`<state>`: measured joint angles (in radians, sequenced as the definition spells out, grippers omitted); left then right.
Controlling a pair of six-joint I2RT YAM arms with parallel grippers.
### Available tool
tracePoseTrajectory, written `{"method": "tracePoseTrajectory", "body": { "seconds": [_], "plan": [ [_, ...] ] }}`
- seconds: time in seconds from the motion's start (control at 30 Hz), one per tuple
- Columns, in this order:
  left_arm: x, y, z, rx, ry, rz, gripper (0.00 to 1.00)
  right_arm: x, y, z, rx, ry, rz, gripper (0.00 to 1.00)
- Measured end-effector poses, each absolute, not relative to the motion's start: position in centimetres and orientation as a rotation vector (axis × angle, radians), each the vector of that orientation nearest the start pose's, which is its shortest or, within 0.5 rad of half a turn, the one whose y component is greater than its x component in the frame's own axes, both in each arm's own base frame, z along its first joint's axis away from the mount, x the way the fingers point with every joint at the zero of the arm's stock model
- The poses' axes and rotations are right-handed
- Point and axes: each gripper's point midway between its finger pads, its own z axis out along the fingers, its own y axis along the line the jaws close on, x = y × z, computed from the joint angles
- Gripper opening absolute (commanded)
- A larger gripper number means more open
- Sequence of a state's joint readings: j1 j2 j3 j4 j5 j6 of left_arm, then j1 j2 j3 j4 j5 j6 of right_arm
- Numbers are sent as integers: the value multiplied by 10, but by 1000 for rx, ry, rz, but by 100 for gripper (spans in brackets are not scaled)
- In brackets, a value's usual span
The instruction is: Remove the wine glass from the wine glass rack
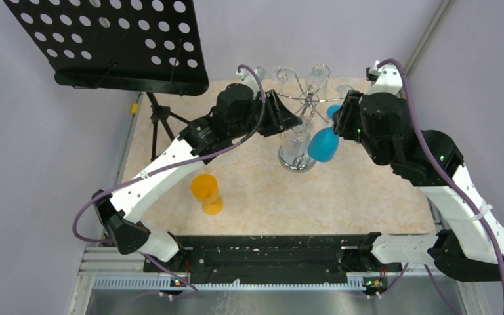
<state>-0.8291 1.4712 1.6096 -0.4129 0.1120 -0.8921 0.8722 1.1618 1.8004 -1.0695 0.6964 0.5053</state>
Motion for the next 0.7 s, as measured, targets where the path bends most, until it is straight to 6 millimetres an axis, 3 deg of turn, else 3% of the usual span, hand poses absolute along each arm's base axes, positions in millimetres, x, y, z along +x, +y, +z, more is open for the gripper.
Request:
{"method": "tracePoseTrajectory", "body": {
  "seconds": [0.53,0.7],
  "plan": [
    [270,-375,380,-232,2119,-1365,42,233,127,428,131,1877,280,33],
    [268,-379,379,-305,2149,-1416,38,233,127,427,129,1880,276,33]
  ]
}}
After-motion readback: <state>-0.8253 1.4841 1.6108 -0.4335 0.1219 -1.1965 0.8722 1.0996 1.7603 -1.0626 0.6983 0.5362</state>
